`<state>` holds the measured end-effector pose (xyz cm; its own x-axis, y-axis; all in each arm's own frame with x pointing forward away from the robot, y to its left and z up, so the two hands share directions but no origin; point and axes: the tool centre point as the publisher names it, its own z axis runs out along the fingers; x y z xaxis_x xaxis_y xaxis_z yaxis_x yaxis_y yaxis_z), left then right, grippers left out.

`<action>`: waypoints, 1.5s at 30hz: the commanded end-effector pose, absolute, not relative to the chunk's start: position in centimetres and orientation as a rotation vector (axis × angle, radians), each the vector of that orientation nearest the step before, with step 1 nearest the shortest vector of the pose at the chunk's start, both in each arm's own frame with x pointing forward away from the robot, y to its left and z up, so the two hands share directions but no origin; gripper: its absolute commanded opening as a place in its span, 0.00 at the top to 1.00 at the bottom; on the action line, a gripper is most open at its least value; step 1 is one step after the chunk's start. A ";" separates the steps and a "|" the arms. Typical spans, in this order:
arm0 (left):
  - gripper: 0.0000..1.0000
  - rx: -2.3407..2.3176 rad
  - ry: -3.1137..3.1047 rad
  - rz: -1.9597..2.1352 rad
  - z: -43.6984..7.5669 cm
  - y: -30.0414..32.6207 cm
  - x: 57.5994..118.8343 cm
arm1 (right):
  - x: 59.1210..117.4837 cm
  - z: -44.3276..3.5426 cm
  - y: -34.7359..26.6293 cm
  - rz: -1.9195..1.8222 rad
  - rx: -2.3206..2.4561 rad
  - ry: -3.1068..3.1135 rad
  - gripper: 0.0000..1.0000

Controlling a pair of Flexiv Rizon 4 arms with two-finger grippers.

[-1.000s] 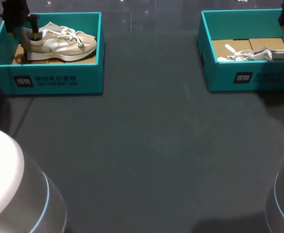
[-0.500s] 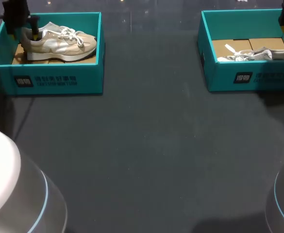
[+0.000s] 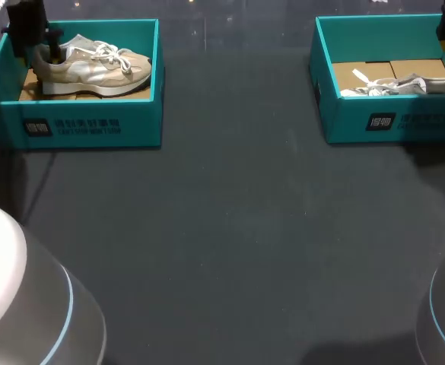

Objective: Take the shoe out of the shoebox, open the shoe tongue, remove and reinsert the insole, then place the shoe into the shoebox

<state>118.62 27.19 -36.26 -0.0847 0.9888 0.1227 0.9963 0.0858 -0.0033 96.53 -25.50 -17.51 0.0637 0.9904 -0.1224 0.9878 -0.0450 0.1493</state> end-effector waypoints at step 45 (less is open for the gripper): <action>1.00 -2.065 -2.268 -0.090 -34.9 28.5 118.7 | 96.4 -17.5 -25.5 0.021 2.141 2.025 0.00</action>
